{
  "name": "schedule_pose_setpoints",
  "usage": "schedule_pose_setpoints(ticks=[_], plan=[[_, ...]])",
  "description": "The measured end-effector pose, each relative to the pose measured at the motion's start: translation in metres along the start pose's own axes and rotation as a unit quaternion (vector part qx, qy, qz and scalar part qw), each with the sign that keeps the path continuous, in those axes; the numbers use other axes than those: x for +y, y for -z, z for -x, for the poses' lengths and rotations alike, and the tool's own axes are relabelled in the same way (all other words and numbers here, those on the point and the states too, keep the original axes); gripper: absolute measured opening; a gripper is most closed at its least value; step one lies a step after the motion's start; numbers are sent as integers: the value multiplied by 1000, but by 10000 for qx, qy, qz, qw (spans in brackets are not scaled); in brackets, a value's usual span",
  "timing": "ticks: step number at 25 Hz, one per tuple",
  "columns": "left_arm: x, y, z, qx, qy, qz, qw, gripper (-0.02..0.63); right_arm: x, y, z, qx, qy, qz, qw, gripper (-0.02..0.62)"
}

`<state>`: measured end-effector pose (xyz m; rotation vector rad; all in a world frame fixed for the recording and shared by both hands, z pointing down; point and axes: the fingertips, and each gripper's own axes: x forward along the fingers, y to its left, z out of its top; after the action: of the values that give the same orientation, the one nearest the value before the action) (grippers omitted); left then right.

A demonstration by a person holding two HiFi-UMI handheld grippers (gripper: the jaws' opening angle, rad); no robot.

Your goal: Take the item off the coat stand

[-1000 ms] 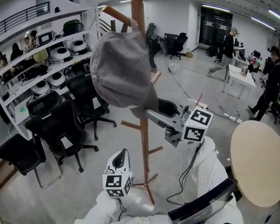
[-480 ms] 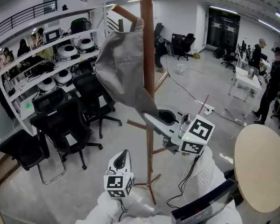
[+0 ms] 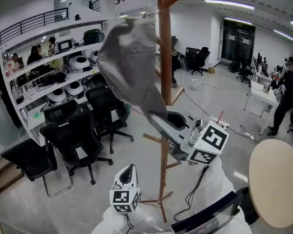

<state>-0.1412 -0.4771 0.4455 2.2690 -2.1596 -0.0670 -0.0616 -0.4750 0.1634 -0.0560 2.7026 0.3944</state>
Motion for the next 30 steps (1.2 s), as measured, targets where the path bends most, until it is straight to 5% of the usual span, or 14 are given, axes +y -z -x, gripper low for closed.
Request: schedule_pose_setpoints(ticks=[6, 13, 23, 30], plan=[[22, -8, 18, -135, -226, 19, 9997, -2, 23, 10, -21, 144, -313, 28, 9994, 23], [52, -15, 40, -273, -441, 212, 9984, -2, 52, 69, -22, 642, -277, -312, 9971, 23], [30, -18, 42, -402, 196, 460, 9979, -1, 95, 149, 46, 1401, 541, -844, 9851, 23], [3, -13, 41, -343, 644, 715, 9948, -2, 112, 154, 98, 1364, 1385, -1139, 9743, 23]])
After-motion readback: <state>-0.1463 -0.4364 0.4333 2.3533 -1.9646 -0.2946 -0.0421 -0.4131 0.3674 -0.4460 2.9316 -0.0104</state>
